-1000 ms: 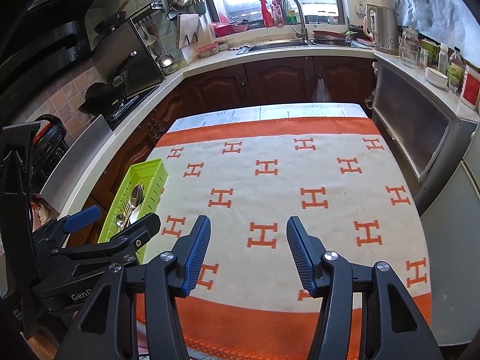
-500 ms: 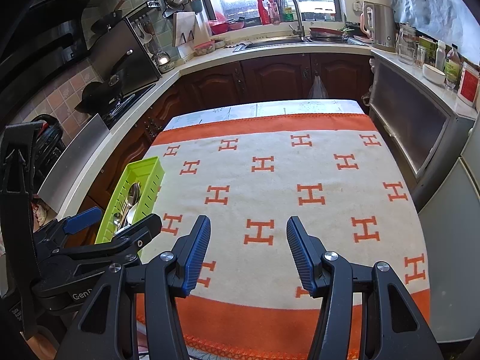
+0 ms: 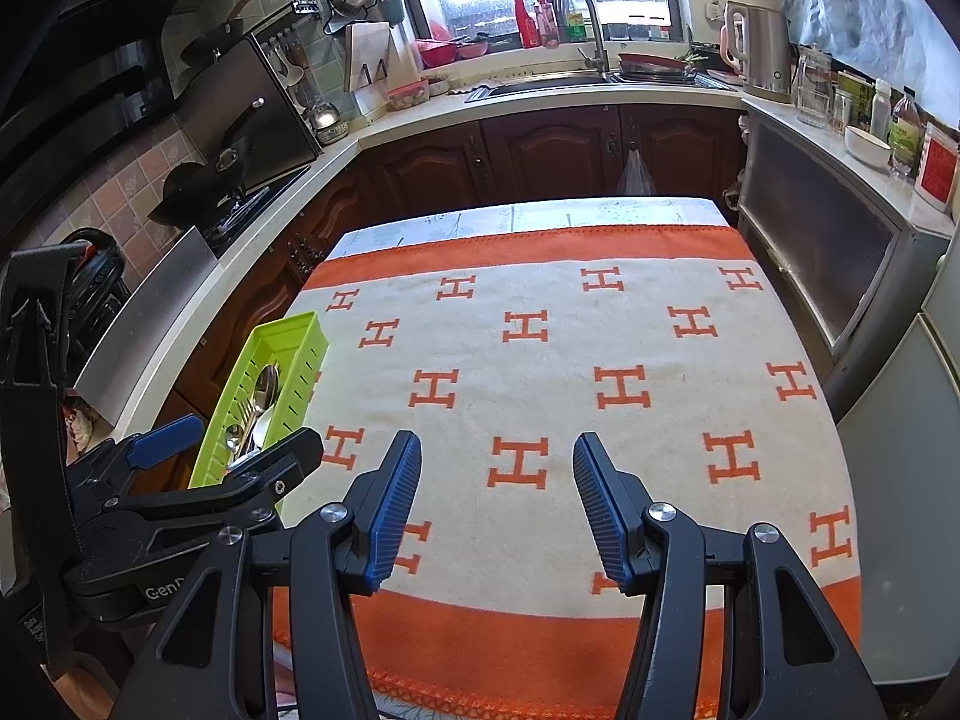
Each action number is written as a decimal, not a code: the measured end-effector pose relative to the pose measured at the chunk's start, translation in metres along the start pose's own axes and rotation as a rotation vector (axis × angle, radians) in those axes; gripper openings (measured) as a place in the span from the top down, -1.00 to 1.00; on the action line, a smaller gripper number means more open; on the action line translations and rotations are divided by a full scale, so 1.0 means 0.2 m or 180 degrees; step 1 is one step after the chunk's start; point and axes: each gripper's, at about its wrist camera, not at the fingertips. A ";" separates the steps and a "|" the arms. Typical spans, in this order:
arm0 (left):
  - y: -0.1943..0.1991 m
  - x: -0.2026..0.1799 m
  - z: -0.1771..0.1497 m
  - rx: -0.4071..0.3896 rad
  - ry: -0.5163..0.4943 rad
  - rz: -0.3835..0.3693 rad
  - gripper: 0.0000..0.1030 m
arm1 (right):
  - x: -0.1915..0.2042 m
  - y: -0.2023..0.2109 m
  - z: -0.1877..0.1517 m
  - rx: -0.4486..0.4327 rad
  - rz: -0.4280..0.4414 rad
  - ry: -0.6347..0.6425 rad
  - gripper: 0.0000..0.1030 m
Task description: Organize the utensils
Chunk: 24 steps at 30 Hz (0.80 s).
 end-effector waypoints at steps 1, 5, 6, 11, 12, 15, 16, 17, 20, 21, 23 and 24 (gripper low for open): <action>0.00 0.00 0.00 0.0001 -0.0001 0.0000 -0.98 | 0.00 0.00 0.00 0.0003 0.0001 -0.0002 -0.05; 0.00 0.00 0.00 -0.0003 -0.0002 0.0001 -0.98 | 0.00 0.00 0.00 0.0002 0.0002 -0.0005 -0.05; 0.00 0.00 0.00 0.0000 -0.0001 0.0000 -0.98 | 0.00 0.00 0.00 0.0002 0.0004 -0.0008 -0.05; 0.00 0.00 0.00 -0.0004 -0.0006 0.0004 -0.98 | 0.00 0.00 0.00 0.0000 0.0004 -0.0007 -0.05; 0.00 0.00 0.00 -0.0002 -0.0007 0.0003 -0.98 | 0.00 0.00 0.00 0.0000 0.0005 -0.0008 -0.05; 0.00 0.00 0.00 0.0000 -0.0006 0.0000 -0.98 | -0.01 0.00 0.00 0.0002 0.0005 -0.0008 -0.05; 0.00 0.00 0.00 -0.0003 -0.0004 0.0001 -0.98 | -0.01 0.00 0.00 0.0001 0.0007 -0.0011 -0.05; 0.00 0.00 0.00 -0.0003 -0.0004 0.0001 -0.98 | -0.01 0.00 0.00 0.0001 0.0006 -0.0014 -0.05; 0.00 -0.01 0.00 -0.0007 -0.0006 0.0000 -0.98 | -0.01 0.00 0.00 0.0000 0.0003 -0.0016 -0.05; 0.00 0.00 -0.01 -0.0009 -0.0010 0.0000 -0.98 | -0.01 0.00 0.00 0.0000 0.0006 -0.0015 -0.05; 0.00 -0.01 -0.01 -0.0007 -0.0012 0.0001 -0.98 | -0.01 0.00 0.00 0.0000 0.0007 -0.0013 -0.05; 0.01 0.00 -0.01 -0.0003 -0.0017 0.0000 -0.98 | -0.02 0.00 0.00 0.0001 0.0007 -0.0013 -0.05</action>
Point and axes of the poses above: each gripper's, at about its wrist camera, not at the fingertips, and y roughly against the way its jaws point, x to its left, z to its top, and after that the axes turned 7 degrees about -x, right-handed
